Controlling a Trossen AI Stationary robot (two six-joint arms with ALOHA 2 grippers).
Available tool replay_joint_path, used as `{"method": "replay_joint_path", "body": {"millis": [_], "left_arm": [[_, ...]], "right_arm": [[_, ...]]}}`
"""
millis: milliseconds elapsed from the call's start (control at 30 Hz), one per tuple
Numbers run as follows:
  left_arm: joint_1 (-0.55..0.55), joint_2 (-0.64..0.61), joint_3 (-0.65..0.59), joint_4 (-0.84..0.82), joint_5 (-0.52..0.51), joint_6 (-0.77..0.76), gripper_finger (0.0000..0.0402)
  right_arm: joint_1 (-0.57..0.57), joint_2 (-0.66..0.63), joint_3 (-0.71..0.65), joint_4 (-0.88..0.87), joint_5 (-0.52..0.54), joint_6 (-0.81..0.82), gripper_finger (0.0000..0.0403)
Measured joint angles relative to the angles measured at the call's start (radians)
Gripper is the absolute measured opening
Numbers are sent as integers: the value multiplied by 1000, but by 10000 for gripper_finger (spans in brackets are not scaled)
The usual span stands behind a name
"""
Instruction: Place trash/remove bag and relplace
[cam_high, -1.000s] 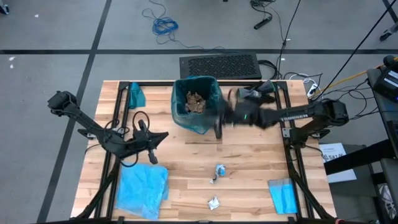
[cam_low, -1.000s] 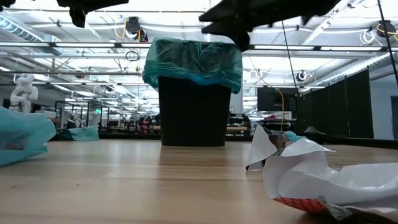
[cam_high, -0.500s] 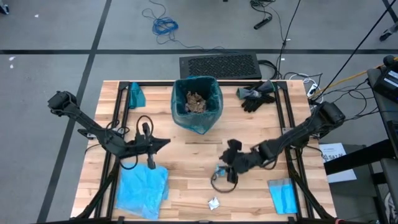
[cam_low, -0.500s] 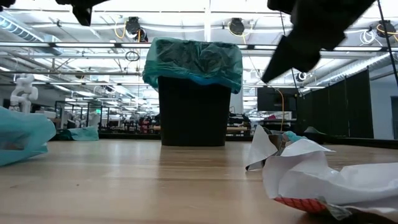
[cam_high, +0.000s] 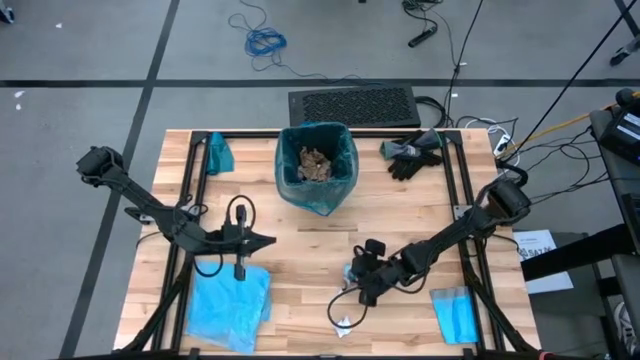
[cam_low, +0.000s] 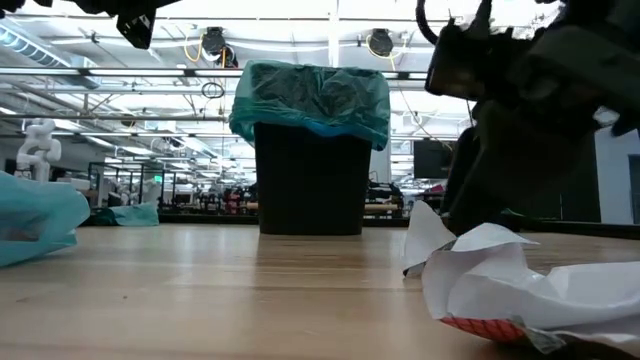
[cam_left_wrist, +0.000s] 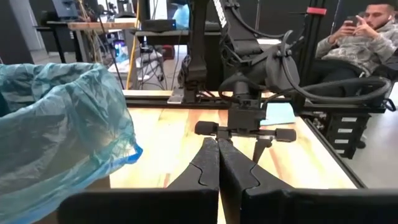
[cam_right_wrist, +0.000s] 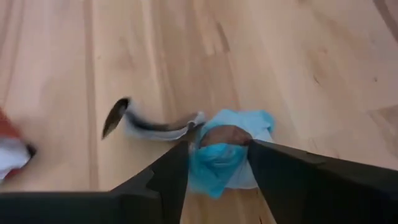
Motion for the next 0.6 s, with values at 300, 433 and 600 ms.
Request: {"method": "replay_joint_path", "body": {"millis": [300, 433, 600], "left_arm": [[0, 0, 0, -30, 13, -10, 0], [0, 0, 0, -30, 13, -7, 0], [0, 0, 0, -58, 60, -8, 0]], "right_arm": [[15, -11, 2, 70, 140, 34, 11], [10, -100, 71, 85, 235, -102, 3], [-81, -216, 188, 84, 348, -409, 1]]}}
